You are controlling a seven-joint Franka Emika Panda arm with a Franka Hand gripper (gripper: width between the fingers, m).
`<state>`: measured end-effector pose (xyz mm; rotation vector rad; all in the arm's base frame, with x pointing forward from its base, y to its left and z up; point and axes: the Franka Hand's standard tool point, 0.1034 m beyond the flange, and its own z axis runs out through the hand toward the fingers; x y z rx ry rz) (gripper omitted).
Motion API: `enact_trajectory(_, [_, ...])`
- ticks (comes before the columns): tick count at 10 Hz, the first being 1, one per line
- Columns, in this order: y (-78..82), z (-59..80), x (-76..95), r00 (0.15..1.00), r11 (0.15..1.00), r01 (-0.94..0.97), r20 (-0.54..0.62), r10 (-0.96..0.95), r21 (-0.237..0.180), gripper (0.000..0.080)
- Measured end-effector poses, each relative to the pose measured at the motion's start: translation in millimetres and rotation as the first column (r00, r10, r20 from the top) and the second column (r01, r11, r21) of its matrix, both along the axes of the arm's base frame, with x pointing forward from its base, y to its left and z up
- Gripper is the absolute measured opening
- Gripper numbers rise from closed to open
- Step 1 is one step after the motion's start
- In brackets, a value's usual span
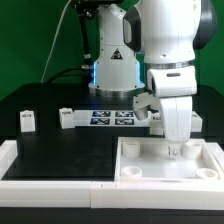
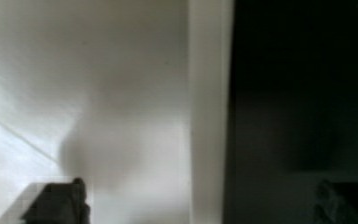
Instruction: Assemble one leg
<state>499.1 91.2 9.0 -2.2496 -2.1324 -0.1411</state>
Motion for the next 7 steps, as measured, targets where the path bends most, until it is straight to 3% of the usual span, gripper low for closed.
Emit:
enact_trajectory(2, [-0.3,1.7,-1.9,1.000,1.000,0.017,0.000,-0.017,0.000,0.0649])
enact_trajectory(5, [-2.5,39.1,-33.4,0.989,0.989,0.150,0.019,-0.149,-0.014,0.0649])
enact_trajectory(7, [-5.1,54.9,-47.9,0.974,0.974,0.224,0.028,-0.223,-0.019,0.0649])
